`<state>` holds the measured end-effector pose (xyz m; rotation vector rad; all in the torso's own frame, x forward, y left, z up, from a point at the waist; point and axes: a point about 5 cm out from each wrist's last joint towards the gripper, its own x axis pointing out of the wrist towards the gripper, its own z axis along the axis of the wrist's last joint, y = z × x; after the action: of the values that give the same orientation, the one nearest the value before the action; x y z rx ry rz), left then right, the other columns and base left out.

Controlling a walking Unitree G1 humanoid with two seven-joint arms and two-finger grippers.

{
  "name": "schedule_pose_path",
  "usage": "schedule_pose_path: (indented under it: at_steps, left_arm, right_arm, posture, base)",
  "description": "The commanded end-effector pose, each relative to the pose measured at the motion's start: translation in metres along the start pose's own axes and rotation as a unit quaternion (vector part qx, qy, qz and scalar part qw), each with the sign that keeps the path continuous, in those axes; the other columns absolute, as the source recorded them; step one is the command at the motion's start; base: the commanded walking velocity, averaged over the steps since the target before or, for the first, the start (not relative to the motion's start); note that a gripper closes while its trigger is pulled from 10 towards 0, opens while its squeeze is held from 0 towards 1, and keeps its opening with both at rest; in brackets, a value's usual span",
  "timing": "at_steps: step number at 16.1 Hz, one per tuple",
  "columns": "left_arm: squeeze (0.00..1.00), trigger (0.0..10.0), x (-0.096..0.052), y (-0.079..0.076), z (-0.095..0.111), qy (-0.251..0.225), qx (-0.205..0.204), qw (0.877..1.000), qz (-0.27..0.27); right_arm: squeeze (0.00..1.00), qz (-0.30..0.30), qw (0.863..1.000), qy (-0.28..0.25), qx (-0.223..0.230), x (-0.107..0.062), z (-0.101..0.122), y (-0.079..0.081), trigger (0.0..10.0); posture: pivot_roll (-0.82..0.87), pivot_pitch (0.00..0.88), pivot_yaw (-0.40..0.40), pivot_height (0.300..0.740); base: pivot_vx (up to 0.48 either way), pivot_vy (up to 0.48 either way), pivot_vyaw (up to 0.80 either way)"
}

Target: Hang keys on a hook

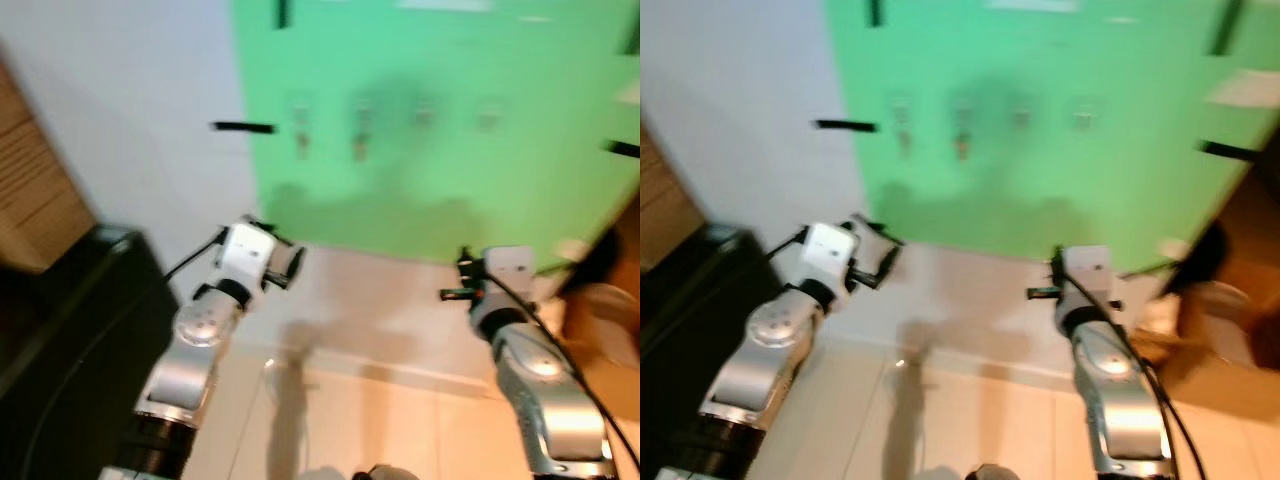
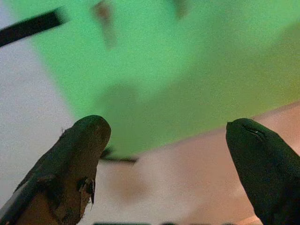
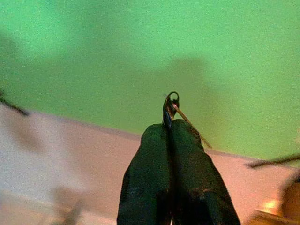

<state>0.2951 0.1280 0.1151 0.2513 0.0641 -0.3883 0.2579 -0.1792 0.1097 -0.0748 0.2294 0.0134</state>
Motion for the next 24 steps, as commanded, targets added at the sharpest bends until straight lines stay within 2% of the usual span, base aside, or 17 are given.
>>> schedule_pose_path:
  at_steps: [1, 4, 6, 10, 12, 14, 15, 17, 18, 21, 24]
  left_arm:
    - [0.00, 10.0, -0.005, 0.009, -0.003, 0.010, 0.008, 1.000, 0.011]
    - [0.00, 10.0, -0.007, 0.010, -0.003, 0.010, -0.004, 1.000, 0.014]
    - [0.00, 10.0, -0.009, 0.011, 0.002, -0.001, 0.008, 1.000, 0.017]
    - [0.00, 10.0, -0.013, 0.016, 0.011, -0.021, 0.003, 1.000, 0.017]
    - [0.00, 10.0, -0.013, 0.017, 0.013, -0.022, 0.002, 1.000, 0.013]
    - [0.00, 10.0, -0.014, 0.021, 0.014, -0.025, 0.001, 1.000, -0.001]
    - [0.00, 10.0, -0.017, 0.026, 0.015, -0.026, 0.000, 1.000, -0.009]
    - [0.00, 10.0, -0.020, 0.036, 0.016, -0.028, -0.002, 1.000, -0.006]
    - [0.00, 10.0, -0.017, 0.047, 0.021, -0.031, -0.001, 0.999, 0.010]
    - [0.00, 10.0, -0.009, 0.049, 0.030, -0.035, 0.007, 0.999, 0.011]
    - [0.00, 10.0, -0.001, 0.048, 0.030, -0.033, 0.017, 0.999, 0.005]
  right_arm:
    - [0.00, 0.010, 1.000, -0.022, 0.004, -0.002, 0.007, 0.006, 10.0]
    - [0.00, 0.034, 0.999, -0.038, 0.017, -0.003, 0.014, 0.011, 10.0]
    - [0.00, 0.055, 0.997, -0.049, 0.038, 0.000, 0.019, 0.014, 10.0]
    - [0.00, 0.056, 0.995, -0.058, 0.056, 0.007, 0.023, 0.017, 10.0]
    - [0.00, 0.051, 0.995, -0.064, 0.064, 0.009, 0.026, 0.016, 10.0]
    - [0.00, 0.028, 0.992, -0.082, 0.091, 0.008, 0.034, 0.009, 10.0]
    - [0.00, 0.018, 0.990, -0.088, 0.107, 0.008, 0.037, 0.005, 10.0]
    - [0.00, 0.013, 0.990, -0.091, 0.107, 0.009, 0.039, 0.002, 10.0]
    - [0.00, 0.013, 0.990, -0.093, 0.104, 0.008, 0.040, 0.002, 10.0]
    - [0.00, 0.010, 0.990, -0.101, 0.095, 0.010, 0.047, 0.000, 10.0]
    - [0.00, -0.001, 0.988, -0.114, 0.101, 0.008, 0.052, -0.001, 10.0]
  posture:
    - [-0.04, 0.000, 0.030, 0.740]
    - [-0.03, 0.000, 0.029, 0.740]
    - [-0.02, 0.000, 0.020, 0.740]
    - [0.02, 0.000, 0.002, 0.740]
    - [0.02, 0.000, 0.002, 0.740]
    - [-0.01, 0.000, 0.026, 0.740]
    - [-0.01, 0.000, 0.028, 0.740]
    - [-0.01, 0.000, 0.030, 0.740]
    - [-0.01, 0.000, 0.030, 0.740]
    - [-0.02, 0.000, 0.036, 0.740]
    - [-0.05, 0.000, 0.058, 0.740]
  base:
    - [0.000, -0.315, 0.00]
    - [0.000, -0.102, 0.00]
    - [0.000, 0.000, 0.00]
    - [0.000, 0.000, 0.00]
    - [0.000, 0.000, 0.00]
    - [0.000, 0.000, 0.00]
    - [0.000, 0.000, 0.00]
    - [0.000, 0.000, 0.00]
    - [0.000, 0.000, 0.00]
    - [0.175, 0.000, 0.00]
    - [0.299, 0.000, 0.69]
